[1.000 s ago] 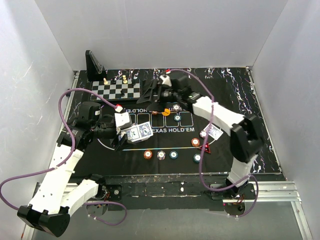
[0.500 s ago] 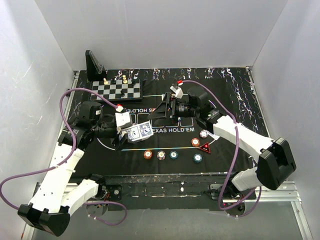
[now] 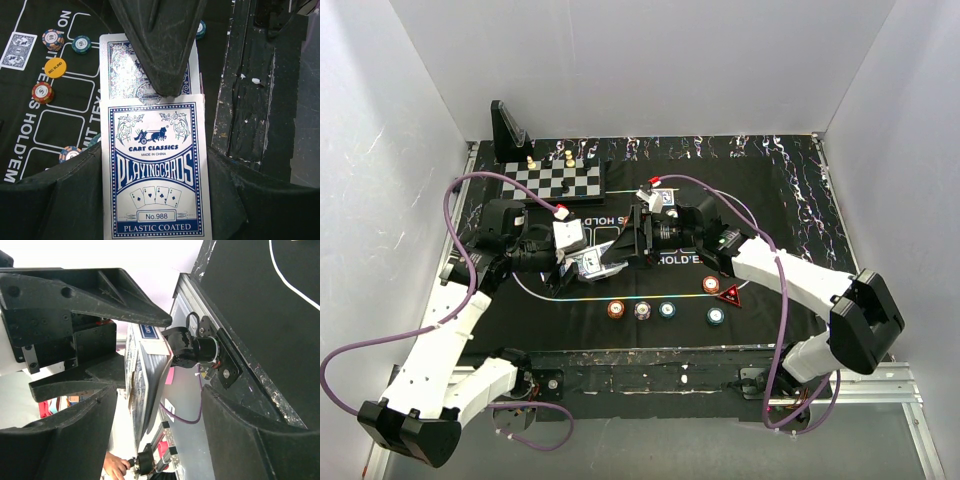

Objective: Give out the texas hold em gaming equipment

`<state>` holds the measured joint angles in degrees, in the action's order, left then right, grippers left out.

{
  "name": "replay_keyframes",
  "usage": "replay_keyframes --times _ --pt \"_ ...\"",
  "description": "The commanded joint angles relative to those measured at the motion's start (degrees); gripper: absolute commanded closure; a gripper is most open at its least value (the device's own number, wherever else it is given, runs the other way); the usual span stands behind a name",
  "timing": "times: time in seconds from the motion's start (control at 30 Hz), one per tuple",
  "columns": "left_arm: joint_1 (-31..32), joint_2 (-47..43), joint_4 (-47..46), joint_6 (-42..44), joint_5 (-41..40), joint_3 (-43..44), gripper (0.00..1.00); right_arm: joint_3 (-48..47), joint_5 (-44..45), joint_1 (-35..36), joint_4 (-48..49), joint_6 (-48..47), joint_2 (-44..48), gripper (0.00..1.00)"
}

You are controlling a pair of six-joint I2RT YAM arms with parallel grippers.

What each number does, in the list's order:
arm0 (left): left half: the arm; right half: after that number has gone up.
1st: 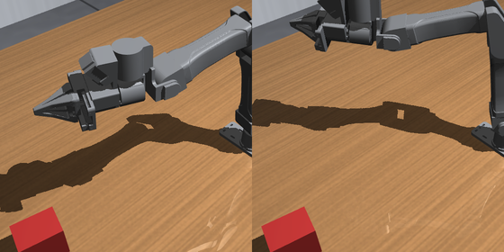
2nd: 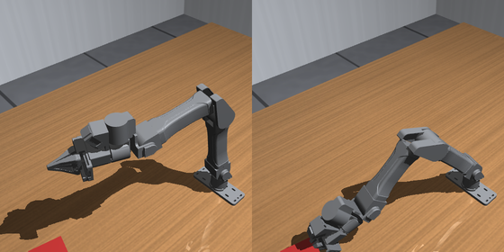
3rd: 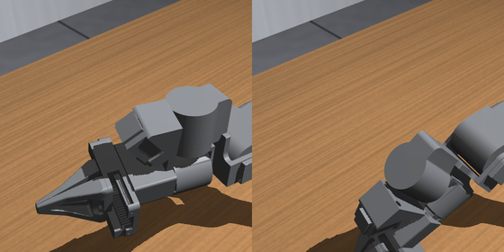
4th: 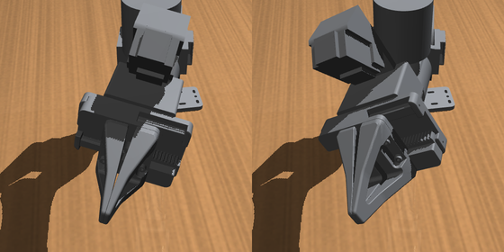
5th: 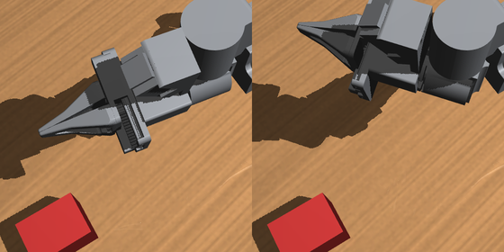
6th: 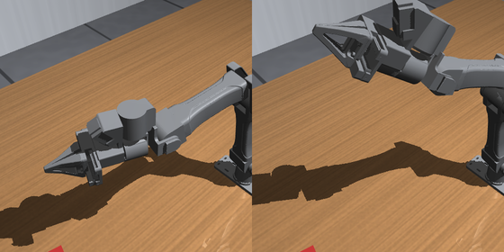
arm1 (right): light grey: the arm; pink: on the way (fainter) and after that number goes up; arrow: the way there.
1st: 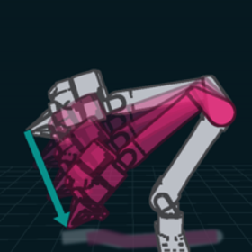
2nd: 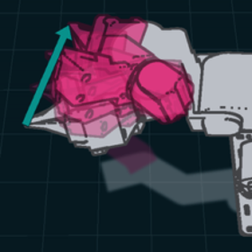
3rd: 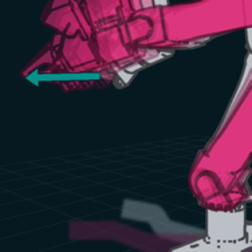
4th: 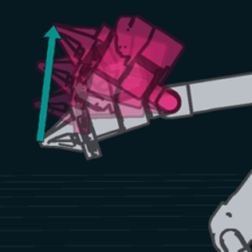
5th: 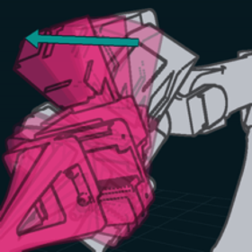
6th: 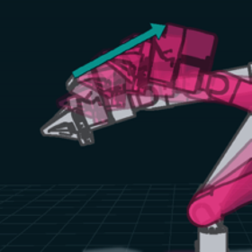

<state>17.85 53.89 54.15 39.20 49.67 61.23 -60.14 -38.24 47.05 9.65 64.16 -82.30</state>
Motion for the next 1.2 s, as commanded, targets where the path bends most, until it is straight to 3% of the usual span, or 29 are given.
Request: replay_keyframes --times 0.0,0.13,0.6,1.17 --pt "0.08 -1.07 -1.59 -0.18 0.95 0.91 0.66 -0.95 -0.79 0.24 2.83 -0.09 0.04 0.3" --pt "0.08 -0.98 -1.77 -0.26 1.31 0.99 0.67 -0.68 -0.61 0.24 2.74 0.44 0.21 0.42" --pt "0.17 -1.77 -2.73 -1.67 1.83 1.17 0.69 1.07 0.44 -0.64 2.65 1.4 2.49 0.66" --pt "0.17 -1.86 -2.73 -1.41 1.66 0.99 0.72 5.82 0.54 -4.86 2.22 1.93 8.21 0.72"
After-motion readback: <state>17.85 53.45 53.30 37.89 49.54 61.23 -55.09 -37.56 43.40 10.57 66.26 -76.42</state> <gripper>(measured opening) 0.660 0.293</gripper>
